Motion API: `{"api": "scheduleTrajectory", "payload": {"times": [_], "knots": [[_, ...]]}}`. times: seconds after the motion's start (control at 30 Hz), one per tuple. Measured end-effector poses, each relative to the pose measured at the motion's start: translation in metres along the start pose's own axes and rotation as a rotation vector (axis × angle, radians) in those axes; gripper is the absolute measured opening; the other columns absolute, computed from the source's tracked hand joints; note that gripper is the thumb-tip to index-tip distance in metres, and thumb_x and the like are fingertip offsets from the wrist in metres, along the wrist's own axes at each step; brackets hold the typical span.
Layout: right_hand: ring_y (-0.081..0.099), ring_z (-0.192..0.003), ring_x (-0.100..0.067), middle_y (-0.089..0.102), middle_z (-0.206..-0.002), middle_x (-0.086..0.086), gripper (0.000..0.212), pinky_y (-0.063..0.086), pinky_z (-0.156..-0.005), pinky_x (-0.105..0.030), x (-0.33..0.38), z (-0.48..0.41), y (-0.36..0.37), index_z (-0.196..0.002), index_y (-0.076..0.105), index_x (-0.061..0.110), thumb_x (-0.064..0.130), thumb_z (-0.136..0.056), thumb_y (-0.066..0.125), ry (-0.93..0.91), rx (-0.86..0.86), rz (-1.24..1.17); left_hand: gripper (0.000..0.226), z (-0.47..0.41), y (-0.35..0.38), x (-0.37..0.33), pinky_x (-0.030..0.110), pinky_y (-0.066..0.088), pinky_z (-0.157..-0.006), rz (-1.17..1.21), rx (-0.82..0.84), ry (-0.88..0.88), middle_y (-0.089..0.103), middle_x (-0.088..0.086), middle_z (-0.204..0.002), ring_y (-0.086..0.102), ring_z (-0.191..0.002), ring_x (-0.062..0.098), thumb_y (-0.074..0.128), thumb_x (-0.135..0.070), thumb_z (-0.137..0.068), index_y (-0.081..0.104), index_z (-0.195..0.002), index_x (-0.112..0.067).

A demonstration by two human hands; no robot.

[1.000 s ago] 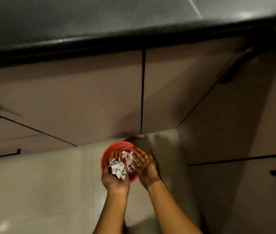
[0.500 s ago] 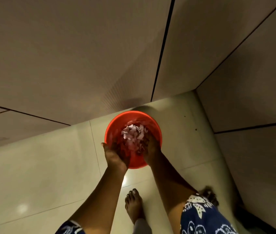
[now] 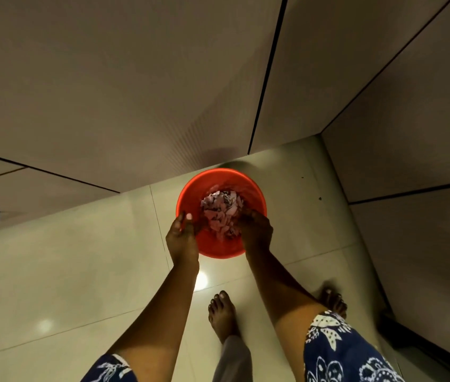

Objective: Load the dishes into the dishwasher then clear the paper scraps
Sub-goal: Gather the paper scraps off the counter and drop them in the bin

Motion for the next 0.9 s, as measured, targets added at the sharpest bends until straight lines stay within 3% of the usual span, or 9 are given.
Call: {"api": "scheduleTrajectory", "payload": {"times": [0.13, 0.2, 0.3, 0.37, 0.47, 0.53, 0.6, 0.7, 0.9], "knots": [[0.049, -0.123, -0.026, 0.052, -0.135, -0.007, 0.048, 0.041, -0.093, -0.026, 0.0, 0.008, 0.003, -0.141, 0.04, 0.018, 0.012, -0.094, 0.053, -0.185, 0.101, 0.116, 0.061, -0.001, -0.003, 0.006, 0.052, 0.042, -0.103, -0.208, 0.157, 0.137, 0.046, -0.001, -0.145, 0.046, -0.129, 0.026, 0.047, -0.057, -0.09, 0.039, -0.144, -0.032], [0.046, -0.126, -0.03, 0.048, -0.138, -0.011, 0.053, 0.044, -0.098, -0.036, -0.002, 0.012, 0.003, -0.145, 0.032, 0.019, 0.017, -0.096, 0.052, -0.188, 0.125, 0.127, 0.056, 0.001, -0.002, 0.008, 0.053, 0.038, -0.107, -0.293, 0.201, 0.169, 0.032, -0.005, -0.153, 0.037, -0.136, 0.025, 0.049, -0.042, -0.096, 0.029, -0.148, -0.035], [0.05, -0.123, -0.03, 0.052, -0.136, -0.011, 0.048, 0.043, -0.096, -0.036, 0.007, 0.024, -0.007, -0.143, 0.037, 0.022, 0.025, -0.097, 0.049, -0.125, 0.111, 0.173, 0.042, 0.023, -0.003, -0.005, 0.048, 0.041, -0.106, -0.207, 0.165, 0.109, 0.052, -0.004, -0.131, 0.049, -0.121, 0.022, 0.047, -0.01, -0.099, 0.046, -0.139, -0.025], [0.052, -0.121, -0.028, 0.056, -0.133, -0.008, 0.04, 0.042, -0.096, -0.03, 0.027, 0.049, -0.027, -0.136, 0.048, 0.021, 0.021, -0.097, 0.049, -0.092, 0.102, 0.159, 0.029, 0.053, -0.01, -0.031, 0.05, 0.047, -0.098, -0.194, 0.082, 0.102, 0.062, 0.0, -0.116, 0.057, -0.111, 0.027, 0.046, -0.027, -0.1, 0.06, -0.125, -0.02], [0.058, -0.113, -0.027, 0.063, -0.123, -0.007, 0.03, 0.042, -0.084, -0.022, 0.078, 0.099, -0.077, -0.116, 0.064, 0.016, 0.019, -0.089, 0.054, -0.072, 0.092, 0.112, 0.07, 0.102, -0.018, -0.08, 0.054, 0.054, -0.084, -0.255, 0.043, 0.074, 0.068, 0.019, -0.102, 0.063, -0.097, 0.043, 0.032, -0.074, -0.086, 0.065, -0.105, -0.016], [0.056, -0.113, -0.028, 0.062, -0.122, -0.011, 0.033, 0.041, -0.085, -0.023, 0.118, 0.138, -0.116, -0.12, 0.061, 0.012, 0.017, -0.088, 0.054, -0.102, 0.086, 0.176, 0.068, 0.153, -0.018, -0.136, 0.043, 0.05, -0.089, -0.369, 0.119, 0.054, 0.067, 0.016, -0.111, 0.061, -0.104, 0.039, 0.026, -0.068, -0.092, 0.065, -0.111, -0.015], [0.053, -0.119, -0.029, 0.059, -0.127, -0.012, 0.038, 0.04, -0.095, -0.027, 0.157, 0.173, -0.157, -0.127, 0.055, 0.009, 0.012, -0.09, 0.054, -0.178, 0.015, 0.236, 0.048, 0.196, -0.009, -0.184, 0.028, 0.043, -0.083, -0.443, 0.237, 0.073, 0.064, 0.013, -0.119, 0.058, -0.107, 0.032, 0.037, -0.048, -0.099, 0.06, -0.124, -0.014], [0.049, -0.122, -0.026, 0.058, -0.129, -0.01, 0.038, 0.034, -0.101, -0.029, 0.208, 0.217, -0.223, -0.128, 0.055, 0.009, 0.017, -0.09, 0.055, -0.369, -0.135, 0.324, 0.028, 0.244, 0.014, -0.239, 0.02, 0.041, -0.081, -0.451, 0.412, 0.403, 0.066, 0.01, -0.116, 0.06, -0.104, 0.023, 0.053, -0.021, -0.097, 0.061, -0.122, -0.012], [0.047, -0.125, -0.026, 0.056, -0.132, -0.009, 0.037, 0.03, -0.108, -0.031, 0.269, 0.286, -0.377, -0.122, 0.06, 0.01, 0.022, -0.087, 0.058, -0.598, -0.515, 0.325, 0.03, 0.364, 0.094, -0.35, 0.019, 0.036, -0.095, -0.408, 0.655, 0.931, 0.058, 0.0, -0.116, 0.053, -0.107, 0.01, 0.058, -0.012, -0.092, 0.062, -0.122, -0.011]]}}
Point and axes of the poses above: each hand's wrist, its own z-axis away from the middle knuckle, its own y-axis out of the palm, x = y × z, the point moved 2 cm from there along -z, towards the middle knuckle
